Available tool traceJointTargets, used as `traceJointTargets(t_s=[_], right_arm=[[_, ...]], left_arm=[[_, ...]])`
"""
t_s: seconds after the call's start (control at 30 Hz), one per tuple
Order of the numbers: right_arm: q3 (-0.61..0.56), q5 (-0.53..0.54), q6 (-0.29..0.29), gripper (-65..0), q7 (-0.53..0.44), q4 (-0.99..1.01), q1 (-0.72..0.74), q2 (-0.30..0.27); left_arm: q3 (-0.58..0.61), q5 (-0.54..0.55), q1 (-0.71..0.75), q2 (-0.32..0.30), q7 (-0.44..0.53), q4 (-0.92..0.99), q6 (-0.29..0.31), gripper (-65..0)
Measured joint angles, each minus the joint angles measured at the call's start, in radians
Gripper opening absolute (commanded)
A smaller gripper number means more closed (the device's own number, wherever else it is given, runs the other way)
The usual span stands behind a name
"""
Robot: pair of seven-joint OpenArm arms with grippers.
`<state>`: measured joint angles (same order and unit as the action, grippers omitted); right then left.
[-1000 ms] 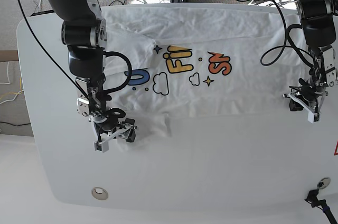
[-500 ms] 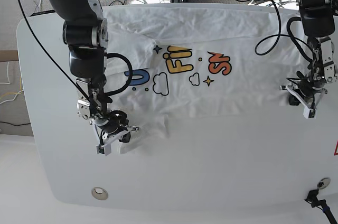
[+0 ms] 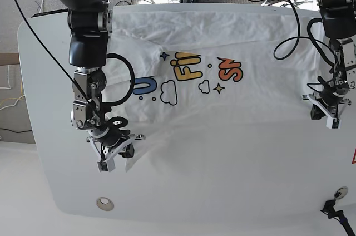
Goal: Fold the T-shirt properly
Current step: 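Fold the collar edge with both grippers over onto the hem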
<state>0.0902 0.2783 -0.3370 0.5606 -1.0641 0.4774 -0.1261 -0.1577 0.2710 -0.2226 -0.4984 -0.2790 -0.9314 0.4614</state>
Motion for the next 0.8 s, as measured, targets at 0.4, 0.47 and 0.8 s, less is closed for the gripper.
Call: traceJointTargets(t_s=[0.4,0.47,0.8], right_arm=[[0.004,0.005,0.0,-65.0,0.166,-0.384,-0.184,-0.035],[0.006,0.01,-0.004,-65.0,0.189,-0.43,-0.209,-0.043],[0.005,0.013,-0.005,-65.0,0.227,-0.599,-0.337,-0.069]], left_arm=[[0.001,-0.002,0.142,-0.026,0.246,-0.073,0.003,-65.0],[0.002,-0.008,0.17,-0.027,0.273,-0.105,0.0,-65.0],[0.002,-0.008,0.197,-0.029,0.332,-0.161,0.003,-65.0]])
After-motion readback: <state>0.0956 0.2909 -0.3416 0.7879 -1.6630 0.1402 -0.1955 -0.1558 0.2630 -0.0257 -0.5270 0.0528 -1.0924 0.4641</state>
